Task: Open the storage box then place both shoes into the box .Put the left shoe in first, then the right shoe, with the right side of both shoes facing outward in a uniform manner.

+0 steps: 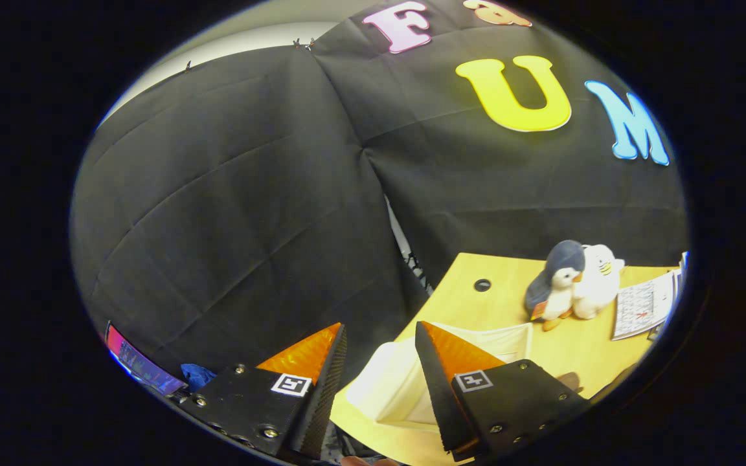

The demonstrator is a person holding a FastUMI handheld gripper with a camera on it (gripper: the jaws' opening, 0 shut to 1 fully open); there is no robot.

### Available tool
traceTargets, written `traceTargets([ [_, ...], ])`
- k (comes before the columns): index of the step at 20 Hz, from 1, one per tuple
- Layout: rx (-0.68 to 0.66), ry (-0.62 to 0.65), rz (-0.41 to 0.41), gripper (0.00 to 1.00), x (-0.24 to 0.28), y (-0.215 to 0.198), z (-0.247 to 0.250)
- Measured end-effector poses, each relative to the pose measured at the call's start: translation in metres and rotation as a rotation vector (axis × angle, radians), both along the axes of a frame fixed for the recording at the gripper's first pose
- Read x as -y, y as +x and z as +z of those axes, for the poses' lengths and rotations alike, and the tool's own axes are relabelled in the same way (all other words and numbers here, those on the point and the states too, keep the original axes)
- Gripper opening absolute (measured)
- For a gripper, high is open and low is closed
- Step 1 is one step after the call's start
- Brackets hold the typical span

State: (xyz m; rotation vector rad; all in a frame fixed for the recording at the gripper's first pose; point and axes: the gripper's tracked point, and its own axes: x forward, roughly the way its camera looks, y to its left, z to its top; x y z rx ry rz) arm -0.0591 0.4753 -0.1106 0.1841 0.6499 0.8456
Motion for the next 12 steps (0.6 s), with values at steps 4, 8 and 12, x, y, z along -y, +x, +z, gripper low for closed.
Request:
traceTargets([
  [4, 0.033, -0.032, -0.031, 0.66, 0.061, 0.013, -0.013],
  [8, 0.022, -0.058, -0.083, 0.66, 0.119, 0.028, -0.036],
  [12, 0.013, -0.107, -0.126, 0.66, 0.174, 0.038, -0.069],
])
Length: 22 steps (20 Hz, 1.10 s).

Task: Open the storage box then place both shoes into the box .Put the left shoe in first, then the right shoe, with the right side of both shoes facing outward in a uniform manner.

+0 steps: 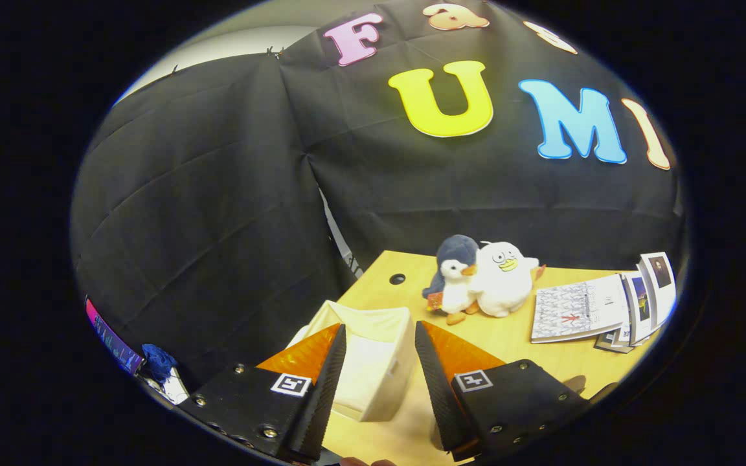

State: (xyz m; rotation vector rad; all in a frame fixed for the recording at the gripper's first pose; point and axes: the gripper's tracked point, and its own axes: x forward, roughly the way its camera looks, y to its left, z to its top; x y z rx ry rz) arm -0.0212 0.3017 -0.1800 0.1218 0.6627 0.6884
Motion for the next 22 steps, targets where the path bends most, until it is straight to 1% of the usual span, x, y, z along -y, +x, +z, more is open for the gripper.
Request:
traceTargets([
  [6, -0.077, -0.055, -0.052, 0.66, 0.057, 0.001, -0.059],
  [10, -0.140, -0.089, -0.067, 0.66, 0.083, -0.003, -0.096],
  [14, -0.271, -0.136, -0.062, 0.66, 0.103, -0.022, -0.138],
  [16, -0.313, -0.182, -0.057, 0.66, 0.127, -0.026, -0.161],
  [20, -0.384, -0.260, -0.026, 0.66, 0.140, -0.044, -0.193],
  [22, -0.454, -0.286, -0.012, 0.66, 0.145, -0.058, -0.209],
])
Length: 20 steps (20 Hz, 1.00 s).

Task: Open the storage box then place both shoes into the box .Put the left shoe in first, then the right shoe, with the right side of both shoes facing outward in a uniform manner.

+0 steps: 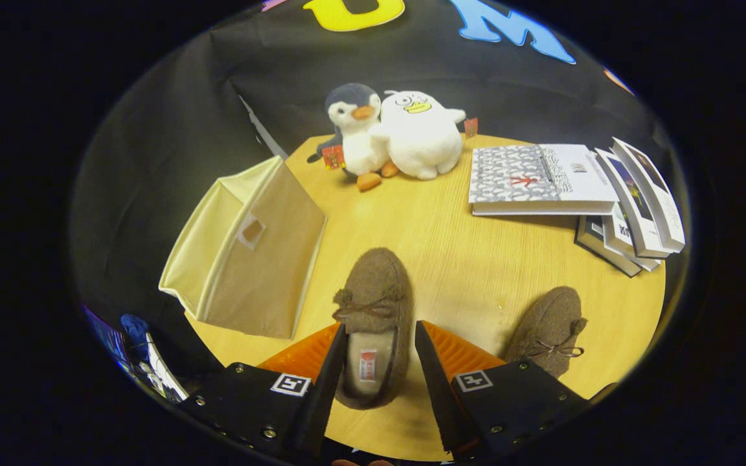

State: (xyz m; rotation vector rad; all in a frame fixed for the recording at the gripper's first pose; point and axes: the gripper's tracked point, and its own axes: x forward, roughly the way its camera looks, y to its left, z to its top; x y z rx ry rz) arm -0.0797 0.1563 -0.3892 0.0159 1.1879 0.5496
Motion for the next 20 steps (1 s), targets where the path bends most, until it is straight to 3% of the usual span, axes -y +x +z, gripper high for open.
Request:
traceTargets([
  [3, -0.102, -0.032, -0.017, 0.66, 0.002, -0.006, -0.026],
  [9, -0.185, -0.149, -0.023, 0.66, 0.010, 0.002, -0.070],
  [12, -0.202, -0.150, -0.007, 0.64, -0.002, 0.004, -0.079],
  [13, -0.207, -0.125, 0.004, 0.55, -0.011, 0.002, -0.081],
  [15, -0.209, -0.143, 0.006, 0.09, -0.010, 0.003, -0.077],
  [17, -0.210, -0.121, -0.014, 0.00, -0.014, 0.004, -0.075],
  [20, -0.208, -0.127, -0.018, 0.00, -0.009, 0.004, -0.060],
])
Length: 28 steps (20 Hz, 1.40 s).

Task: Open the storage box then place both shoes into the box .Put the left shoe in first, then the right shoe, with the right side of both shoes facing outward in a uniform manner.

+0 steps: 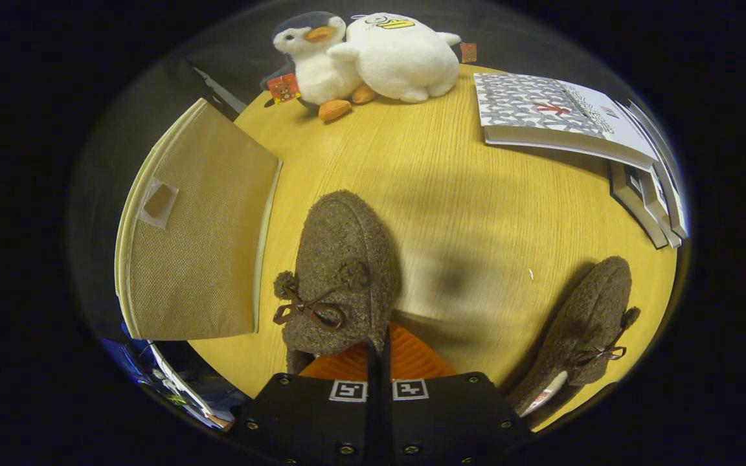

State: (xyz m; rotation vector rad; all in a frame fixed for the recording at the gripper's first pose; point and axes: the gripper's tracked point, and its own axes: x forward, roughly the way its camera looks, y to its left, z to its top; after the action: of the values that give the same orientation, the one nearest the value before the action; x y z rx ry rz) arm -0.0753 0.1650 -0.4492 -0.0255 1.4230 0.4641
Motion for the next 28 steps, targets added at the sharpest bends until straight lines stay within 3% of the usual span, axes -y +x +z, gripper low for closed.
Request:
traceTargets([
  [4, -0.017, 0.066, -0.060, 0.00, -0.004, 0.002, 0.040],
  [8, 0.048, 0.120, -0.067, 0.00, -0.021, 0.015, 0.111],
  [15, 0.156, 0.239, 0.031, 0.00, -0.106, 0.045, 0.213],
  [22, 0.161, 0.227, 0.238, 0.00, -0.222, 0.039, 0.195],
  [25, 0.151, 0.134, 0.363, 0.00, -0.241, 0.031, 0.158],
  [28, 0.123, 0.039, 0.418, 0.00, -0.247, 0.025, 0.118],
])
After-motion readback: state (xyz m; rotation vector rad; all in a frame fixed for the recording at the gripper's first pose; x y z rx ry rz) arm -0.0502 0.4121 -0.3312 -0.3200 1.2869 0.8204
